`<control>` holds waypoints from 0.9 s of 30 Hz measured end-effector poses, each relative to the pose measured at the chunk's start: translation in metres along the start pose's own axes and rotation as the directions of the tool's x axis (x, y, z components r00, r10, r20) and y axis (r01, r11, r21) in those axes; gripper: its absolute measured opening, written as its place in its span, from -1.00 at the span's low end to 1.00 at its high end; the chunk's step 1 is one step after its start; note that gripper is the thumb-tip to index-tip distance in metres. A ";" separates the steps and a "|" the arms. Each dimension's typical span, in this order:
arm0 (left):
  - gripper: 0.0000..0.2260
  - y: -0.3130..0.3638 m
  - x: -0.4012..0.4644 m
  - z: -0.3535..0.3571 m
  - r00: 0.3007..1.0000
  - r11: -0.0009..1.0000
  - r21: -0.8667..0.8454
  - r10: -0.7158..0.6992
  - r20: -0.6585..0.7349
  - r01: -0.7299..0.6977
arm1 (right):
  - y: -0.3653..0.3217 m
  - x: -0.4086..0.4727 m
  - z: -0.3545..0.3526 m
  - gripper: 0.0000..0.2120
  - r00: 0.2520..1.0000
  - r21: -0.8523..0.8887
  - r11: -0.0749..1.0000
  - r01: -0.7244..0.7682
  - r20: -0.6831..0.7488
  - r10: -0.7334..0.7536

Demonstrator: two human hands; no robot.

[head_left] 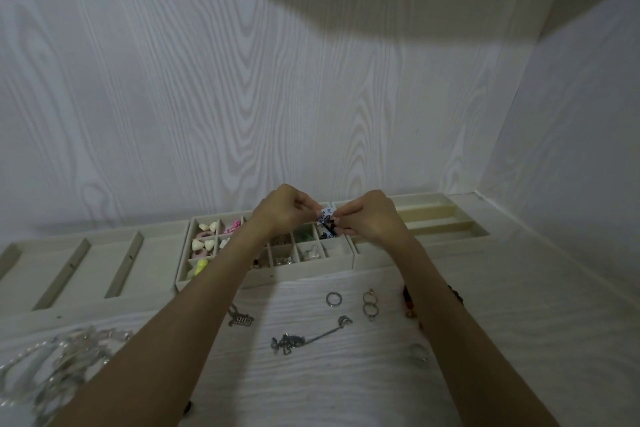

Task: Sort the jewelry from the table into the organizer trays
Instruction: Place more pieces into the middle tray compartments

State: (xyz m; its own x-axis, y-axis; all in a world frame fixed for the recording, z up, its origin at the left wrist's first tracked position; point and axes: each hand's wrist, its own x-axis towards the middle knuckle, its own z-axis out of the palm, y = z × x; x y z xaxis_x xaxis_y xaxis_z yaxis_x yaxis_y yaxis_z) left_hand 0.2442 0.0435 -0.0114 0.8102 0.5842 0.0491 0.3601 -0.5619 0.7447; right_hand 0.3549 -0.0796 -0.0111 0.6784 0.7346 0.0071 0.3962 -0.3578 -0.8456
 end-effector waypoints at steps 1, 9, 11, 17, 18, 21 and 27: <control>-0.97 0.000 0.001 0.000 1.000 1.000 0.012 -0.003 0.001 0.003 | -0.001 0.001 -0.001 -0.85 1.000 -0.003 1.000 0.001 0.000 -0.001; -0.89 -0.003 0.003 0.004 1.000 0.987 0.158 0.002 0.023 -0.005 | 0.001 -0.006 -0.020 -0.85 0.996 0.066 0.996 -0.061 0.068 0.056; -0.89 0.000 0.003 0.005 1.000 0.973 0.229 0.005 0.023 -0.010 | 0.004 -0.006 -0.024 -0.81 0.999 -0.062 0.998 -0.012 0.036 0.014; -0.88 0.007 0.006 0.006 0.998 0.915 0.403 -0.034 0.049 0.011 | 0.006 -0.006 -0.009 -0.60 0.949 -0.576 0.756 0.310 0.136 -0.285; -0.86 0.008 0.007 0.005 0.997 0.902 0.432 -0.051 0.064 0.019 | 0.006 -0.006 -0.006 -0.59 0.939 -0.645 0.688 0.333 0.165 -0.300; -0.81 0.011 0.009 0.005 0.993 0.861 0.509 -0.079 0.089 0.023 | 0.005 -0.009 -0.003 -0.60 0.927 -0.734 0.578 0.357 0.203 -0.316; -0.77 0.017 0.010 0.010 0.997 0.833 0.548 -0.066 -0.033 0.073 | 0.003 -0.013 -0.003 -0.59 0.924 -0.779 0.521 0.348 0.189 -0.334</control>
State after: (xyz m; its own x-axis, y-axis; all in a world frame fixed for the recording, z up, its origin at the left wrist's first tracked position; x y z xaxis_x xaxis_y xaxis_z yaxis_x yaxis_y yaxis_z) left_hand 0.2632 0.0345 -0.0049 0.7688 0.6391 0.0221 0.6129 -0.7463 0.2596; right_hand 0.3490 -0.0918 -0.0123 0.3776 0.9067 0.1880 0.9246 -0.3804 -0.0223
